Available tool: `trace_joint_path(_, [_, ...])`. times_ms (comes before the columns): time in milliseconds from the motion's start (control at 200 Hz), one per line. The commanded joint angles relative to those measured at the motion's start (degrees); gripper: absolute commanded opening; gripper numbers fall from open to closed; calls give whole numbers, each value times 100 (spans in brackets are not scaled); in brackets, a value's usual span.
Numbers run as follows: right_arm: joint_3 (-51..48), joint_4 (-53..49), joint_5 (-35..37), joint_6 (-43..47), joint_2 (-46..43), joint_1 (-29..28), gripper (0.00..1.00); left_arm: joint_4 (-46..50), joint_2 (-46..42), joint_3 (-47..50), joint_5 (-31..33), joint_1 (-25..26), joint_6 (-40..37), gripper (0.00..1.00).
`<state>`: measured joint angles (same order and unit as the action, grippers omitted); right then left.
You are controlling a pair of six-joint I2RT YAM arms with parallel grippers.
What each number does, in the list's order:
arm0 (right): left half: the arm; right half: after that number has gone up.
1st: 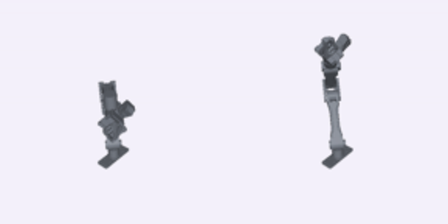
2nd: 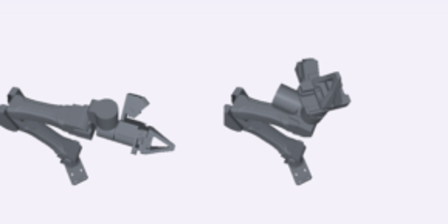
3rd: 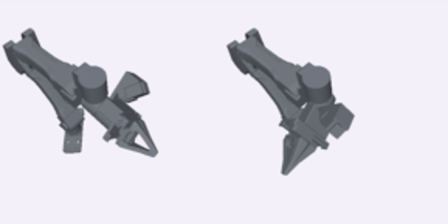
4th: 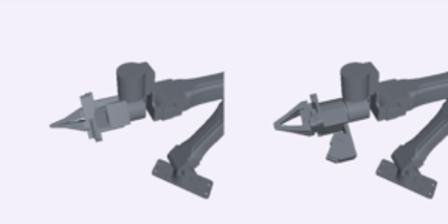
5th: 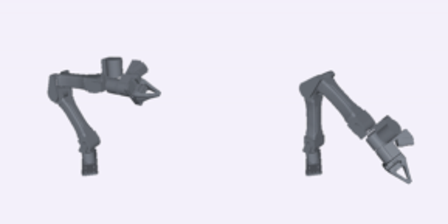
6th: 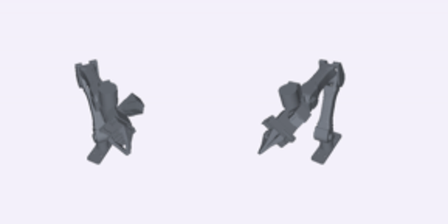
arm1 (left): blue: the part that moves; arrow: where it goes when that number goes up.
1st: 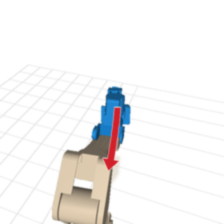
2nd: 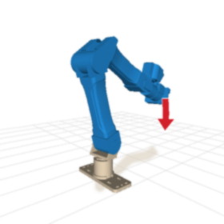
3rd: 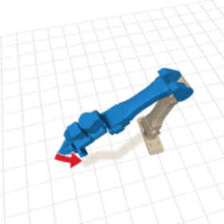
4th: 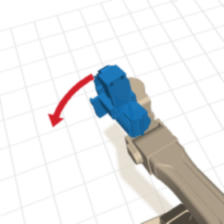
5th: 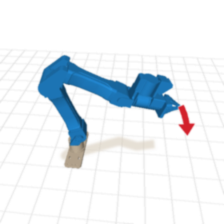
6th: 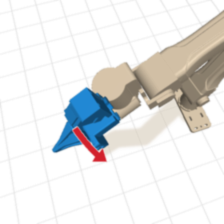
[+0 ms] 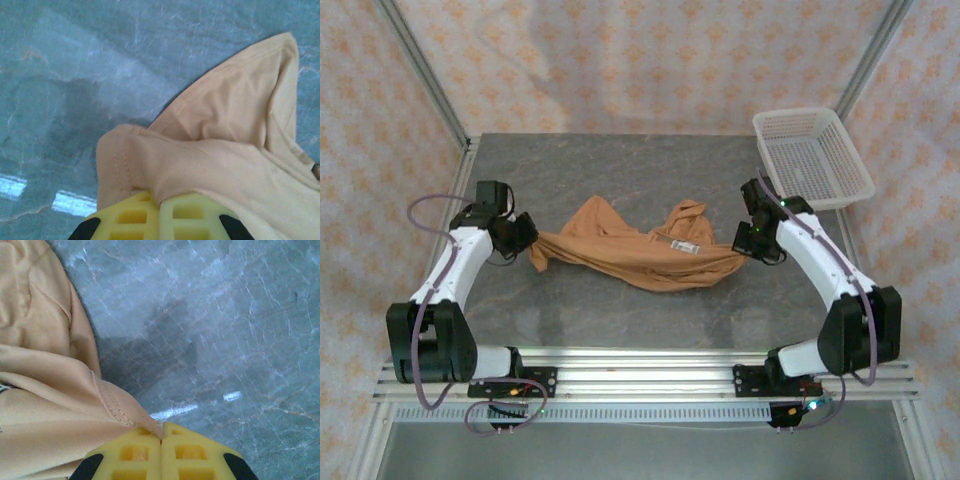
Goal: Fold the inside-out t-shirt
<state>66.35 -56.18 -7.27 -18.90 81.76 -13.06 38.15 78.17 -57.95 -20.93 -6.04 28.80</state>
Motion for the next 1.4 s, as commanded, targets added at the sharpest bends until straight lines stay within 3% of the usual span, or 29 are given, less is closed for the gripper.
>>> trace_joint_path(0, [601,257,126,149,529,32,0,61,342,-599,138,69,-88,0])
trace_joint_path(115, [1193,509,78,268,1315,45,0,102,760,-971,210,183,-181,0])
trace_joint_path(145, [1354,485,129,293,1542,47,2,215,839,-1113,328,235,-248,13])
trace_joint_path(180, [1539,371,235,305,1786,47,12,365,890,-1257,486,333,-373,23])
trace_joint_path(225, [1702,187,376,263,1995,41,18,603,890,-1442,845,518,-558,35])
trace_joint_path(305, [1590,70,406,106,1900,22,30,1003,708,-1681,1685,1088,-829,43])
trace_joint_path(360, [1286,183,317,4,1587,-48,37,1015,509,-1681,1872,1532,-899,45])
trace_joint_path(425, [887,329,30,-141,1175,-174,43,689,307,-1495,1647,2150,-915,48])
trace_joint_path(540, [8,1098,-1001,-698,537,-414,45,-489,423,-1069,415,3030,-639,50])
trace_joint_path(636, [-735,2070,-1774,-1338,249,-670,47,-1140,934,-1017,-118,3507,-334,49])
trace_joint_path(716, [-1074,2496,-1913,-1669,292,-793,47,-1353,1419,-1168,-291,3816,-302,47])
trace_joint_path(861, [-1385,2591,-1615,-1742,572,-808,42,-1467,2193,-1511,-390,4228,-419,48])
trace_joint_path(1021, [-1744,2686,-1412,-1661,691,-799,0,-1407,2844,-1932,-350,4495,-551,52])
trace_joint_path(1391, [-1883,2622,-1406,-1587,399,-797,0,-1161,3743,-2668,-344,4708,-659,53])
